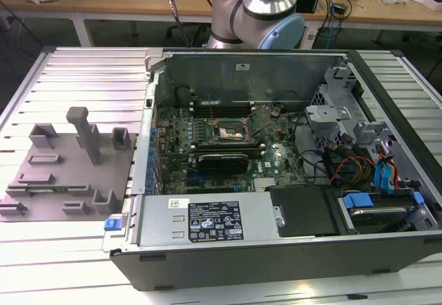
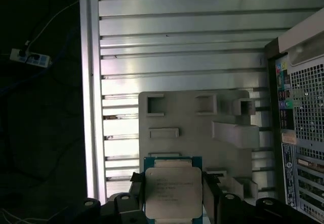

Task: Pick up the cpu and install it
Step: 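Pick up the cpu and move it towards the insertion slot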

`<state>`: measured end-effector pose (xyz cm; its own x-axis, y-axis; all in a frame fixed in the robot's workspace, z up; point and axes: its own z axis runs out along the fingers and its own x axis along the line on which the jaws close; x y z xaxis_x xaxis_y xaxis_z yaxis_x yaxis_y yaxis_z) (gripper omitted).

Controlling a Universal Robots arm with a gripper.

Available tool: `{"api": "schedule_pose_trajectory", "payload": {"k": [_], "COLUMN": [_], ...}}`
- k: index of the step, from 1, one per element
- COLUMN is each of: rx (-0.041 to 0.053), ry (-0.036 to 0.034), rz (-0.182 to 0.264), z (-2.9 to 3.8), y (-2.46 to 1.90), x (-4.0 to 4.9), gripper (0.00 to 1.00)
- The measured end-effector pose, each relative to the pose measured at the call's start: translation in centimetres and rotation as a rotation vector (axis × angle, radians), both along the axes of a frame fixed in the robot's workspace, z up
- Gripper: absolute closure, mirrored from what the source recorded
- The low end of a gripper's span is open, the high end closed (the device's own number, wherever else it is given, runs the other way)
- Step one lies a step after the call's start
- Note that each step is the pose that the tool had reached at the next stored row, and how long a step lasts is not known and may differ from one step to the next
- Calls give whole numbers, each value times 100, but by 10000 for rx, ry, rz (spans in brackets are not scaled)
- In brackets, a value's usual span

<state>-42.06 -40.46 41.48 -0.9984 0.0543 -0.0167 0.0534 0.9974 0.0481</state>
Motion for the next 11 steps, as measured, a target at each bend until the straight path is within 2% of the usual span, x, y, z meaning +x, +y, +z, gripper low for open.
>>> {"api": "schedule_pose_trajectory", "payload": {"k": [3, 11], "rx": [1, -1], "ry": [-1, 2], "rz": [0, 1], "z": [79, 83], "y": [0, 0], "x": [0, 13], "gripper": [45, 45]}}
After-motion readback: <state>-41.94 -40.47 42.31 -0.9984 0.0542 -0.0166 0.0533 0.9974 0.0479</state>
